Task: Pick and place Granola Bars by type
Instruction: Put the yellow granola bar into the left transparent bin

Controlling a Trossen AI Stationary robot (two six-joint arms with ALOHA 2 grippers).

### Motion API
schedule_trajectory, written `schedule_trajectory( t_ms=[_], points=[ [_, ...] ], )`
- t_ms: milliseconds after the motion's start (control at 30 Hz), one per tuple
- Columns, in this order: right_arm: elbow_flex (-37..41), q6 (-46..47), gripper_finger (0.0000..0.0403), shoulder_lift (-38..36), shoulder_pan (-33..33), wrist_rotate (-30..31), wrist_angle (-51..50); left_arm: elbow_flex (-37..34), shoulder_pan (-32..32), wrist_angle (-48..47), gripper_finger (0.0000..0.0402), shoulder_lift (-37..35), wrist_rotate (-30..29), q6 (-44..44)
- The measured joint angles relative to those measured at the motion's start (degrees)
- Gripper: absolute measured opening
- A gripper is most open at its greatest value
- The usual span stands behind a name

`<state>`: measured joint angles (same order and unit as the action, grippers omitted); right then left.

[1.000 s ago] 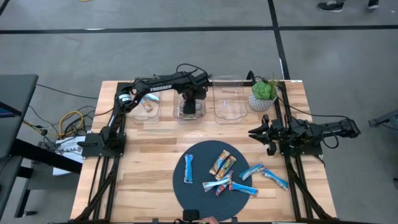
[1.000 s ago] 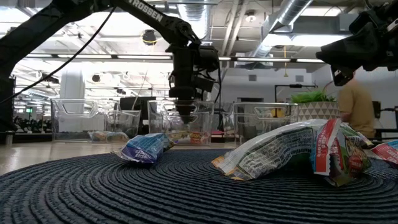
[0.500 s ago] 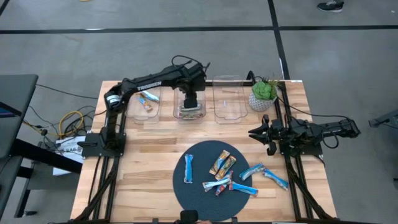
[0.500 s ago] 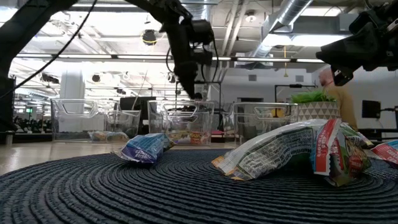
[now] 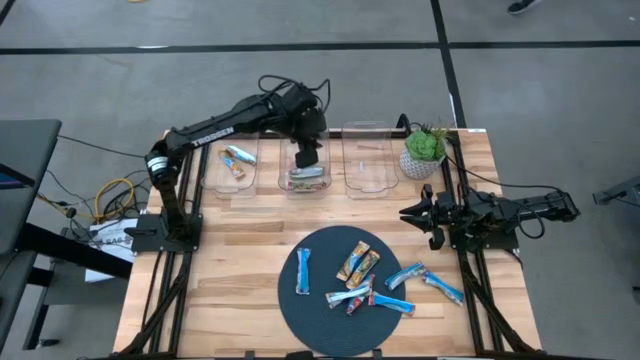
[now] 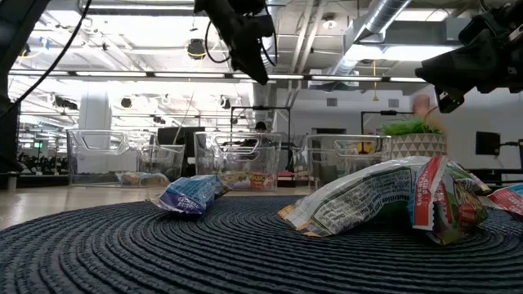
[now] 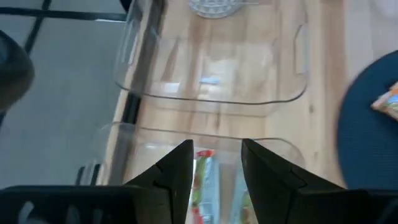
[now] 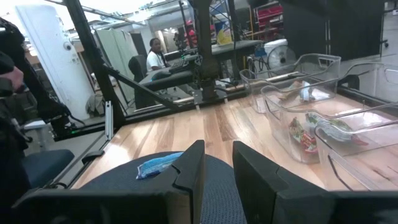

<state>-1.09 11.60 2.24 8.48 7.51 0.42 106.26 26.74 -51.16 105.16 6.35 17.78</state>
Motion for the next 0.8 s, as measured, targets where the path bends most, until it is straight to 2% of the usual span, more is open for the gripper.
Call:
schedule_trajectory(
  t_ms=[200, 567, 800],
  points=[
    [0.01, 0.00, 0.0077, 0.00, -0.01, 0.00, 0.01, 0.00, -1.20, -0.37, 0.0129, 0.03, 1.85, -4.06],
    [-0.01, 0.01, 0.0077, 0.00, 0.00, 0.00, 0.01, 0.00, -9.83, -0.33, 0.0129, 0.05, 1.96, -12.04],
    [0.01, 0.01, 0.0077, 0.00, 0.00, 0.02, -0.01, 0.00, -17.53, -0.30, 0.0129, 0.07, -4.05, -22.15]
  ],
)
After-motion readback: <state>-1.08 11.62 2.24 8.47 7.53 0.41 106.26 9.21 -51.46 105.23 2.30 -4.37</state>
